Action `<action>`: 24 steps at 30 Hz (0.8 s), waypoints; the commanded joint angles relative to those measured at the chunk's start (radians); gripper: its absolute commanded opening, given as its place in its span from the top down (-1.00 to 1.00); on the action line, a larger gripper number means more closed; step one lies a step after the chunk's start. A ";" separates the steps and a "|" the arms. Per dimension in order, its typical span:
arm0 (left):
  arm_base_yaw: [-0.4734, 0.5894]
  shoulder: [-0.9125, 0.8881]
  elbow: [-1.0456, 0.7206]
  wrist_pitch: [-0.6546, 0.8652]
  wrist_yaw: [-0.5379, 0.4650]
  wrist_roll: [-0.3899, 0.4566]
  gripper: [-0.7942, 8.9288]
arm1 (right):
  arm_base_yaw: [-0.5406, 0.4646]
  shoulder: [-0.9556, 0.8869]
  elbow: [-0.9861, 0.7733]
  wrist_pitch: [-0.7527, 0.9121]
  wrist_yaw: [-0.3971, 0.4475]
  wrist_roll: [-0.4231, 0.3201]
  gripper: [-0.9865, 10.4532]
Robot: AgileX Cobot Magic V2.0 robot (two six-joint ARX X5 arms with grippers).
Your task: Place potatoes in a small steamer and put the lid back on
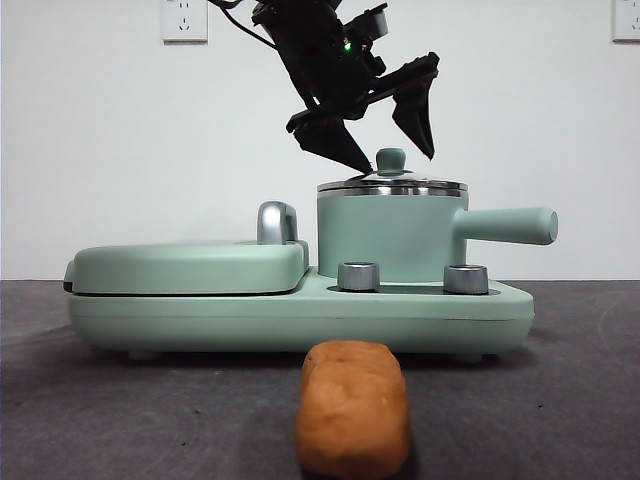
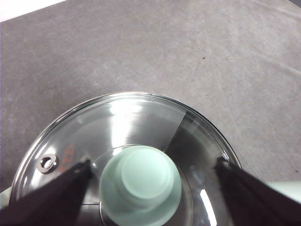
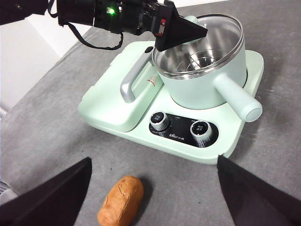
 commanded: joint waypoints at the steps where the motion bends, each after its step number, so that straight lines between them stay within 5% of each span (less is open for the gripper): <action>1: -0.012 0.022 0.031 0.007 -0.002 0.033 0.23 | 0.002 0.004 0.018 0.006 -0.002 0.011 0.08; 6: -0.012 0.022 0.031 0.000 -0.002 0.074 0.60 | 0.002 0.004 0.018 0.006 -0.001 0.014 0.08; 24: 0.014 -0.148 0.032 -0.003 -0.002 0.079 0.60 | 0.027 0.071 0.069 0.000 0.002 0.098 0.08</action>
